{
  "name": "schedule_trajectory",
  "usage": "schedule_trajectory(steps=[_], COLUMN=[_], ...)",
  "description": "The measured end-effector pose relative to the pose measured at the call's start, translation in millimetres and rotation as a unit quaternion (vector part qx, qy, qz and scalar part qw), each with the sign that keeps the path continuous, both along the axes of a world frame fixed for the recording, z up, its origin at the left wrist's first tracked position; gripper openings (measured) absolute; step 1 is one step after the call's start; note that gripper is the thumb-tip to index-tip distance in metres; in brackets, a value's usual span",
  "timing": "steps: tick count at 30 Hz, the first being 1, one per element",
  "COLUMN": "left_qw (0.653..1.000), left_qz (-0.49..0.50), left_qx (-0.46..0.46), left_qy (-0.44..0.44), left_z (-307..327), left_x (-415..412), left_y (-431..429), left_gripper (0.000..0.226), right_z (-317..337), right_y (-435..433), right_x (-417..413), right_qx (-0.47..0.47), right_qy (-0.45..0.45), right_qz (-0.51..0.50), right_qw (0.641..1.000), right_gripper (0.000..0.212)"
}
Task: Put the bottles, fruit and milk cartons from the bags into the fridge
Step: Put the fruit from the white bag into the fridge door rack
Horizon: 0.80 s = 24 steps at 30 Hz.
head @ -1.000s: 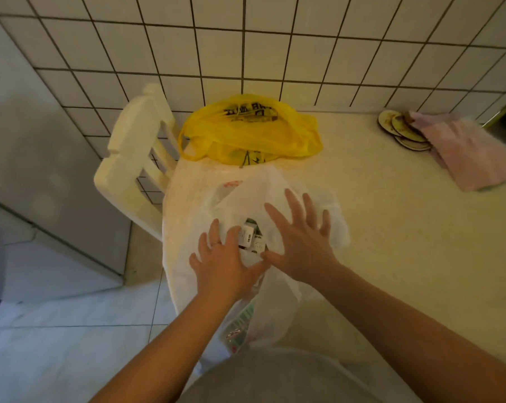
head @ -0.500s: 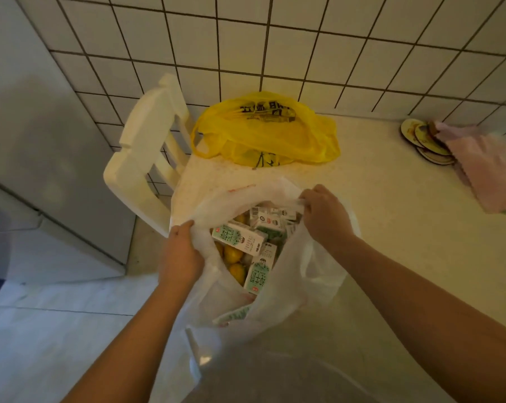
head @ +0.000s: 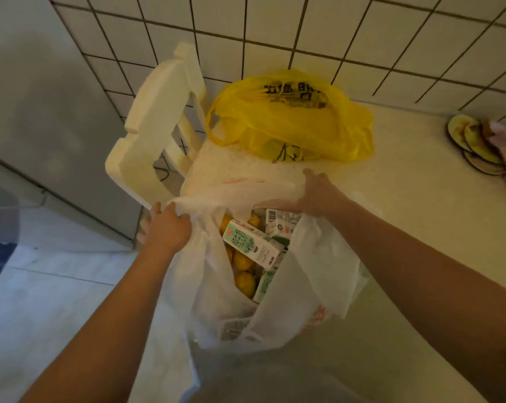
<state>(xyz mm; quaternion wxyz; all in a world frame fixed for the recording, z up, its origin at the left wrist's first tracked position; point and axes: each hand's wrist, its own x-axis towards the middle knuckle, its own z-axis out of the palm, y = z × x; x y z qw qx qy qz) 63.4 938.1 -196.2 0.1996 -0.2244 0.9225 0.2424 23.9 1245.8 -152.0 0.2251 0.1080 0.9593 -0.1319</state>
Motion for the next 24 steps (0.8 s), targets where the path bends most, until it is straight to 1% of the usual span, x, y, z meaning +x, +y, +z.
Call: schedule_trajectory(steps=[1,2,3,4,5,6,7,8,9,10,12,14,15,17,19,21,24], left_qw=[0.997,0.984,0.964,0.948,0.945,0.954,0.969,0.981,0.989,0.994,0.991,0.983,0.981,0.980,0.981,0.982,0.986], left_qz=[0.015,0.005,-0.029,-0.076,-0.129,-0.166,-0.176,-0.163,-0.131,-0.087,-0.024,-0.022,-0.029,-0.029,-0.020,-0.022,-0.019], left_qx=[-0.009,-0.019,-0.023,-0.021,-0.017,-0.017,-0.018,-0.022,-0.010,0.021,0.106,0.149,0.154,0.153,0.146,0.134,0.112], left_qy=[0.079,0.178,0.265,0.309,0.300,0.247,0.170,0.106,0.070,0.058,0.073,0.102,0.116,0.124,0.128,0.131,0.119], left_z=[9,19,26,31,30,27,19,9,0,-7,-18,-22,-23,-24,-27,-31,-38], left_x=[7,16,27,38,47,55,60,64,65,65,65,66,66,67,68,72,78], left_y=[5,11,19,28,36,45,52,55,55,52,45,39,37,31,24,18,15], left_gripper=[0.052,0.050,0.047,0.044,0.044,0.047,0.052,0.055,0.055,0.052,0.040,0.031,0.028,0.026,0.027,0.030,0.031], right_z=[8,16,20,23,23,18,7,-3,-11,-17,-25,-24,-23,-17,-9,-4,0], right_y=[-11,-25,-38,-49,-59,-67,-74,-80,-85,-89,-94,-99,-100,-96,-85,-69,-51], right_x=[8,21,35,47,58,66,73,77,81,83,82,82,81,84,89,98,117], right_qx=[-0.002,0.008,0.002,-0.020,-0.046,-0.060,-0.052,-0.022,0.012,0.038,0.063,0.063,0.053,0.014,-0.015,-0.049,-0.114], right_qy=[0.038,0.114,0.202,0.259,0.255,0.212,0.164,0.126,0.097,0.083,0.085,0.080,0.074,0.067,0.083,0.110,0.098], right_qz=[0.035,0.097,0.162,0.223,0.268,0.297,0.316,0.333,0.345,0.347,0.336,0.314,0.304,0.276,0.238,0.183,0.117], right_qw=[0.999,0.989,0.966,0.939,0.928,0.929,0.933,0.934,0.933,0.933,0.936,0.944,0.948,0.959,0.968,0.976,0.982], right_gripper=[0.087,0.083,0.073,0.064,0.055,0.049,0.046,0.047,0.050,0.053,0.054,0.052,0.054,0.065,0.073,0.073,0.073])
